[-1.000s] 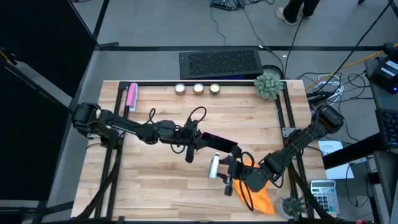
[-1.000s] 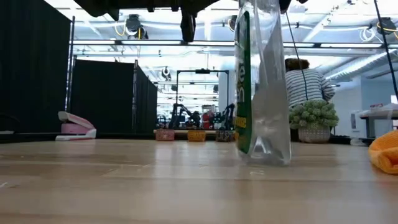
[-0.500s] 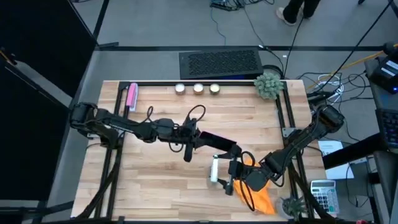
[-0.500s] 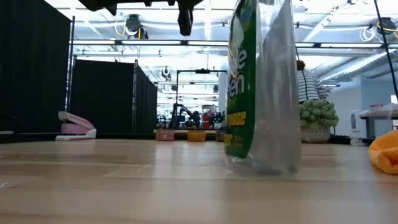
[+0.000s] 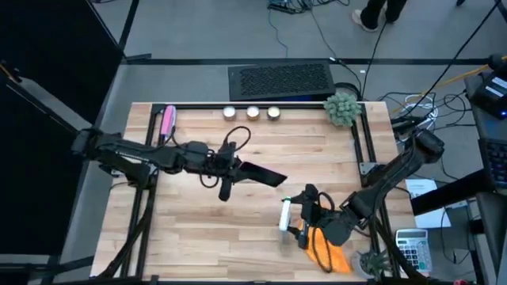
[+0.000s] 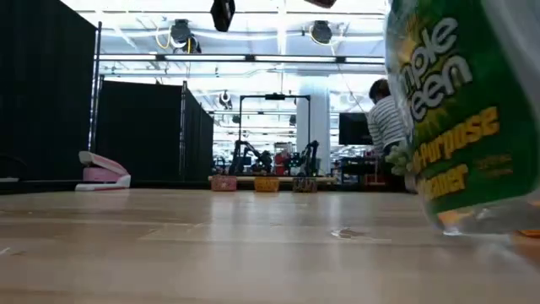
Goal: Apply microfiber cloth
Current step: Spray the front of the cellphone using spray bottle, then wipe the front of the cellphone with the microfiber cloth
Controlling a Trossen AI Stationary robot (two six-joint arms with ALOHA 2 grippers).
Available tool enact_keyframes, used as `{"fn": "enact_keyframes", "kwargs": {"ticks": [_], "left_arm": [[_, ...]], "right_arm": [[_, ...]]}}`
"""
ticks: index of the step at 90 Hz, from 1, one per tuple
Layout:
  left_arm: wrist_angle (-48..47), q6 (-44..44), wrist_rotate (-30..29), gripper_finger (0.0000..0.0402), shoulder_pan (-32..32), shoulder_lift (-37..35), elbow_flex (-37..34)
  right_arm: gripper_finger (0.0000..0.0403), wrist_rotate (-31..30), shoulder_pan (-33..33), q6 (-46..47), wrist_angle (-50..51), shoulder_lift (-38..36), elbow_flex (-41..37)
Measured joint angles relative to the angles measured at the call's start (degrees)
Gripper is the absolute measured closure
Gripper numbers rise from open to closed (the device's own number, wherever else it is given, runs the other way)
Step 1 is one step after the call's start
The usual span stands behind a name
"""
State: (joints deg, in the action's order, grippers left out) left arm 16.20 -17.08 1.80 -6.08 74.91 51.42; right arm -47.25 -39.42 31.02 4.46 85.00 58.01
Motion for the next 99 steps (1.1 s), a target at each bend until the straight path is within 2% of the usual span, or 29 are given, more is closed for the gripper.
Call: {"fn": "enact_keyframes", "kwargs": {"ticks": [19,31,47,63,73,84,99], "left_arm": [[-6.2,-0.1,-0.6,0.0392,0.0,-1.6,-0.1],[-9.9,-0.4,-1.6,0.0392,-0.1,-4.7,-0.1],[-13.3,-0.1,-3.3,0.0392,-0.6,-7.9,-0.1],[-13.4,1.4,-3.4,0.0392,-0.7,-8.0,-0.2],[-15.7,1.5,-3.5,0.0392,-0.7,-8.0,-0.2],[-19.5,1.1,-3.6,0.0392,-0.8,-8.0,-0.2],[-20.9,0.9,-3.7,0.0392,-2.4,-7.0,-0.2]], "right_arm": [[0.006,0.1,4.5,-2.9,-2.6,1.5,-0.2],[0.006,4.9,4.9,-3.3,0.7,1.6,-0.4],[0.006,11.5,4.2,2.3,6.2,1.6,-0.4],[0.006,8.3,4.6,0.9,5.4,1.6,-0.4],[0.006,9.3,5.1,0.1,6.5,0.0,-0.4],[0.006,16.2,4.7,7.4,12.9,-4.8,-0.3],[0.006,32.4,2.6,28.8,29.3,-7.8,-0.2]]}}
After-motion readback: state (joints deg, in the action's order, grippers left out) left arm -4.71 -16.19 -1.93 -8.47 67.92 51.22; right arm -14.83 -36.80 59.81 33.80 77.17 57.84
